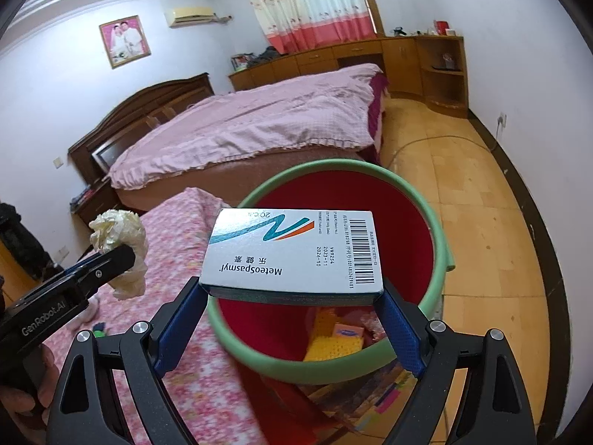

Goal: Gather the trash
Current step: 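Carry both items over the red bucket and open both tools to drop them, then move both open tools back over the remaining items on the bed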

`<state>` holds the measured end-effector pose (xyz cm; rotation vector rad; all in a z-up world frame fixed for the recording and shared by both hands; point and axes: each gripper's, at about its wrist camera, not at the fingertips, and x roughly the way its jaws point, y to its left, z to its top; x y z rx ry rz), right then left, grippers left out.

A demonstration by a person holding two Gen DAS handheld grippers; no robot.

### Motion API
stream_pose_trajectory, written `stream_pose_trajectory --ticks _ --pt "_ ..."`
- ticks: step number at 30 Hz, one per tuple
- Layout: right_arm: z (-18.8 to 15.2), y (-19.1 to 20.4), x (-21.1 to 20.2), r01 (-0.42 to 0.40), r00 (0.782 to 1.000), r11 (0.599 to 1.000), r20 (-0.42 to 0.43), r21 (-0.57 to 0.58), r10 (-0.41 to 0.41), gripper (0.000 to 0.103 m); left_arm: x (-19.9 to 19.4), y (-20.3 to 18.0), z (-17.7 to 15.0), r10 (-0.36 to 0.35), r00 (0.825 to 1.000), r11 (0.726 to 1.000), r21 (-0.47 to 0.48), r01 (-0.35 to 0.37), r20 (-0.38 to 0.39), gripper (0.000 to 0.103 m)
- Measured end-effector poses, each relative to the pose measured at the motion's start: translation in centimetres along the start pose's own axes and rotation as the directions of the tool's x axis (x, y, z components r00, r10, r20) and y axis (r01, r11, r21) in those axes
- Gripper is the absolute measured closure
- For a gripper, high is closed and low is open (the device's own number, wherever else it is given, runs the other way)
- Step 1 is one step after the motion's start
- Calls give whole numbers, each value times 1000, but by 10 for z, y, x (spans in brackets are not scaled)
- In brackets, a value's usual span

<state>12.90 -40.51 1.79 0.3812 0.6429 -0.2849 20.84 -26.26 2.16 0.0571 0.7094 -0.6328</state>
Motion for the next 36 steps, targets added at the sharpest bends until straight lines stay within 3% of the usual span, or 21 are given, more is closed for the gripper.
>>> stream_pose_trajectory --ticks 9,18,26,36 --pt "1 -20 17 18 999 999 -42 39 -17 12 29 -15 2 -91 995 996 -5 91 -37 61" --pt "4 -25 23 31 998 998 -59 57 -27 12 34 -20 4 -128 991 992 -9 128 -37 48" --pt "4 -23 21 38 998 998 -47 51 -35 5 26 -13 6 -107 994 994 -20 106 -30 48" --pt "6 -10 9 25 1000 999 -15 31 -25 5 1 13 3 -49 999 997 -57 48 -7 48"
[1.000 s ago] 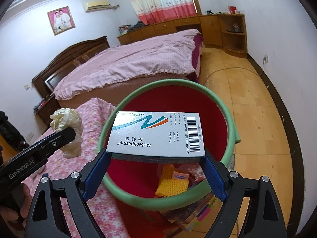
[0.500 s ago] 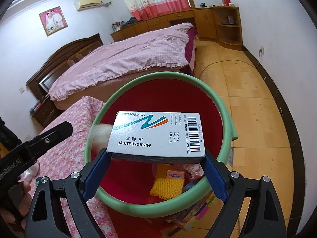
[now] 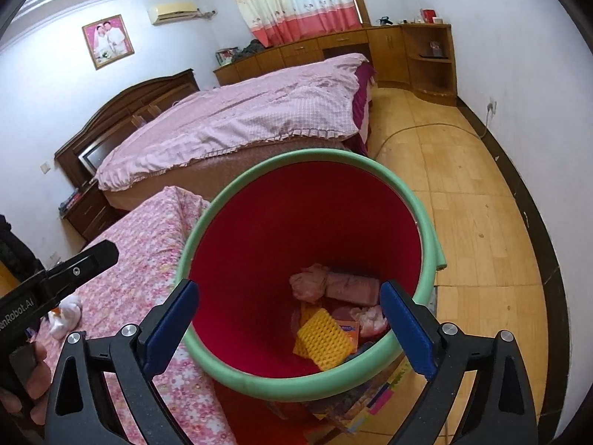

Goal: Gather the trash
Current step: 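Move both open tools back over the remaining items on the bed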

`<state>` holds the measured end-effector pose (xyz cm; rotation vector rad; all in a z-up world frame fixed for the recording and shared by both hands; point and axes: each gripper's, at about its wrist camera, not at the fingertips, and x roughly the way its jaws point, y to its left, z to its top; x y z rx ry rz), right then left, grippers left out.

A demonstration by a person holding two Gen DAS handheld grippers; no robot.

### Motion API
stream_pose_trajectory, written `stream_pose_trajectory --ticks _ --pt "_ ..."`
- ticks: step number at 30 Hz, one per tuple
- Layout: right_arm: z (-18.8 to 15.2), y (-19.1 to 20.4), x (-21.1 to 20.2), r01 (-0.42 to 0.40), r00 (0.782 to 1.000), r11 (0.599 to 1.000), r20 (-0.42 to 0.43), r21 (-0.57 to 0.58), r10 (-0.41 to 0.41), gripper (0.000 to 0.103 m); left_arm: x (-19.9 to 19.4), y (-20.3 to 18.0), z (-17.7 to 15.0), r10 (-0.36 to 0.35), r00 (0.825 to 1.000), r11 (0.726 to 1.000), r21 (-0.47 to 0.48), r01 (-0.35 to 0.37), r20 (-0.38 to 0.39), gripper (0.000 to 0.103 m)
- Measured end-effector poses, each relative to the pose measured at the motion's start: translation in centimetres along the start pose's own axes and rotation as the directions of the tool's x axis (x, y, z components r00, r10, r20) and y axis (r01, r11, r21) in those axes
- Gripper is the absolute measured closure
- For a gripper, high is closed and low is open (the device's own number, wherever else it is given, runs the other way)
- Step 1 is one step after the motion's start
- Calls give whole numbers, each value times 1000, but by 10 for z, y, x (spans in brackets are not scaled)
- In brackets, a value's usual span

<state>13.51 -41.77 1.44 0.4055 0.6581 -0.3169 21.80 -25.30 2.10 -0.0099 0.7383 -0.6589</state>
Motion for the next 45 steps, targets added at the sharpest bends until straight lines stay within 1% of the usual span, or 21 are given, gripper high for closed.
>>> stream_pose_trajectory --ticks 5,8,12,20,24,30,39,43,45 --pt "1 9 -6 -14 1000 1000 14 -7 14 5 -16 22 -2 50 999 999 -23 -49 16 48" --pt "1 17 -8 -36 999 999 15 -15 37 5 -27 38 -3 85 996 995 -44 -84 24 48" --pt "-2 32 -9 -59 998 997 8 -41 59 5 -40 61 -7 134 991 988 -85 -131 30 48" --pt "-11 65 -9 -103 995 991 -11 -88 102 5 -57 110 -19 224 975 962 -165 -219 9 48" --pt "-15 77 -9 -117 993 987 -19 -106 115 5 -68 131 -26 261 965 946 -198 -256 2 48" --pt "-20 98 -6 -138 990 981 -36 -138 135 5 -81 167 -38 324 946 915 -250 -318 -18 48" --pt "-28 122 4 -162 986 971 -69 -176 152 5 -87 216 -52 399 914 854 -335 -399 -70 48" --pt "-32 131 9 -168 984 967 -84 -190 154 5 -79 232 -55 405 909 836 -362 -412 -99 48" --pt "-33 135 11 -169 984 966 -92 -196 154 5 -75 238 -56 401 909 832 -371 -412 -110 48"
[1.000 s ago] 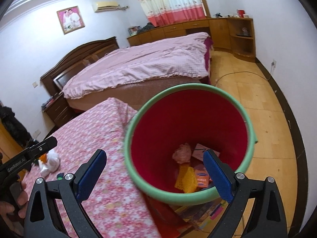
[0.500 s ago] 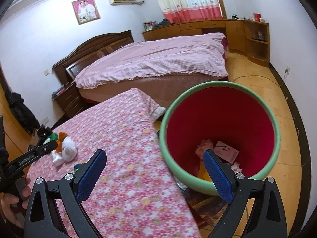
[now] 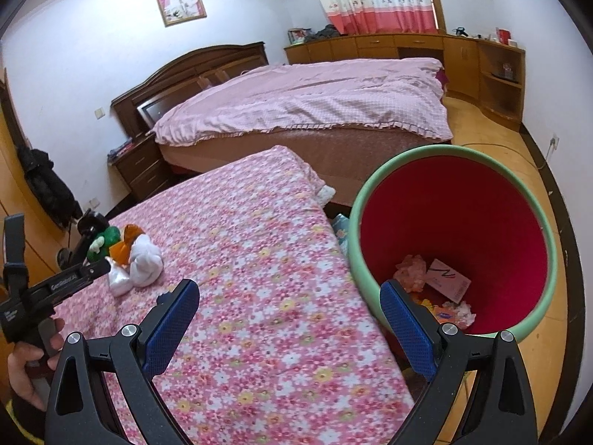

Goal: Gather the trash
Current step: 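Move both open tools back over the remaining items on the bed, then grasp the clear plastic bag with the left tool while the right tool grasps the green toy figure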

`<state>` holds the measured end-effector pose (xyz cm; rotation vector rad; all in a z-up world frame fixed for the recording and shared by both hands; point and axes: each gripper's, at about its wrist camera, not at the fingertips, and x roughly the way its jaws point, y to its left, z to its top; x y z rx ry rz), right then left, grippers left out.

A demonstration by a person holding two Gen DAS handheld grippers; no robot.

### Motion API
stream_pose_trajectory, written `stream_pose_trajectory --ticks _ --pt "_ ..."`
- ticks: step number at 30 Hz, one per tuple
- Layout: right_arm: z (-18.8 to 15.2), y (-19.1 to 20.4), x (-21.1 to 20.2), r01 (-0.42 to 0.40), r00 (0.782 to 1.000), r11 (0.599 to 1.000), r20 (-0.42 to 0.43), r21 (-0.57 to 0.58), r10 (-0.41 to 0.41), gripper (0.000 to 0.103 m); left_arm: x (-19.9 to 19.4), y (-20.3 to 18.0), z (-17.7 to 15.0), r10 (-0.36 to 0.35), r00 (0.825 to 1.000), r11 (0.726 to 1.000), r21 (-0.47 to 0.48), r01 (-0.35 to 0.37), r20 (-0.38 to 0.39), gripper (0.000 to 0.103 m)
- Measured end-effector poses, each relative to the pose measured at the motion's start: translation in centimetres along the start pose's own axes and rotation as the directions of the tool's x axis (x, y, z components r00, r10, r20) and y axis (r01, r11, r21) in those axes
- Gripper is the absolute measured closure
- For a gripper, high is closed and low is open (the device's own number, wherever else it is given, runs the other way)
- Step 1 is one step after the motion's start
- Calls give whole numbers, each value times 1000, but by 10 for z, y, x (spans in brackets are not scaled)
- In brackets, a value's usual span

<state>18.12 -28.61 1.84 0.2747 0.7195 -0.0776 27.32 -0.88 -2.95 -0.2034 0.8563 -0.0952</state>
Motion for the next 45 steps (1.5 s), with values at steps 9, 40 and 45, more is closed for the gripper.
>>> stream_pose_trajectory --ticks 9,40,45 --pt "-2 16 14 -11 999 999 -34 -32 9 5 22 4 -4 -23 999 1000 -19 22 -36 48" --pt "-31 107 72 -160 968 972 -221 -174 119 26 -35 42 -20 -24 998 999 -22 25 55 71" --pt "-37 114 81 -154 964 972 -244 -176 109 48 -38 46 -23 -24 998 1000 -19 25 57 71"
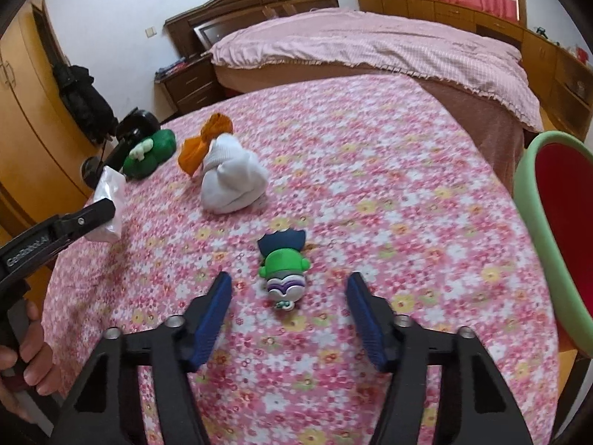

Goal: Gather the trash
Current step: 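Grasp the clear plastic bag with the left tool while the right tool grasps the green toy figure, then carry the green toy figure toward the red bucket with the right tool while the left tool holds the bag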

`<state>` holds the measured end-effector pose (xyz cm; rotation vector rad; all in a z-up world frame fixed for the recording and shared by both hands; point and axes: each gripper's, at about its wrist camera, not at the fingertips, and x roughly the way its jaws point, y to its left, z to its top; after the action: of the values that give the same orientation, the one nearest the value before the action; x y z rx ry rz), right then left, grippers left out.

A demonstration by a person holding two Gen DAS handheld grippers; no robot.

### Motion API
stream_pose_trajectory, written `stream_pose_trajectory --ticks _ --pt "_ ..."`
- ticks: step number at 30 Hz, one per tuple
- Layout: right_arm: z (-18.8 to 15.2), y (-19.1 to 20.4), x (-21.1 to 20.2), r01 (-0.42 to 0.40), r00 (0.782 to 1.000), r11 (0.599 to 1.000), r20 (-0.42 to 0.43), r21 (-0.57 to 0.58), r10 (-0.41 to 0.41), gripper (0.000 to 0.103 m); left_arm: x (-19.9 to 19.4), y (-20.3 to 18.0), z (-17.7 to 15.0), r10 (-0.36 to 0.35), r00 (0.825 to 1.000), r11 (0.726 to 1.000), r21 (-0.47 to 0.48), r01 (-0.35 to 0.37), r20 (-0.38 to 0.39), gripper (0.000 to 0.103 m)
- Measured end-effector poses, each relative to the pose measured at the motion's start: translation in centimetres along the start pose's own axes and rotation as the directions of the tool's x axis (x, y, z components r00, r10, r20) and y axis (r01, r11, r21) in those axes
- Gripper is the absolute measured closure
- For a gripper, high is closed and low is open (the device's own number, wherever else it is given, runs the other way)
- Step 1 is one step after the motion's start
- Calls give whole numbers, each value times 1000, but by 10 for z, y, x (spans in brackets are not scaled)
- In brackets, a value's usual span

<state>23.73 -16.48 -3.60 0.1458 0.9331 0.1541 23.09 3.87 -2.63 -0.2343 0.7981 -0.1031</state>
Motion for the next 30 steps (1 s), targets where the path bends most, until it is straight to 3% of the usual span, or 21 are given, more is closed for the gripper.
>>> stream_pose_trajectory --ticks 11,18,30 --pt "-3 -6 -1 -7 1000 1000 -11 15 7 82 -13 -8 -9 -29 1000 1000 9 29 4 71" --pt "-11 -8 -18 -18 1000 999 18 29 17 82 -30 -20 -15 -55 998 998 31 54 19 71" --pt "-26 -27 -80 36 989 997 138 73 -46 82 -53 -47 -30 -118 993 991 63 117 19 71"
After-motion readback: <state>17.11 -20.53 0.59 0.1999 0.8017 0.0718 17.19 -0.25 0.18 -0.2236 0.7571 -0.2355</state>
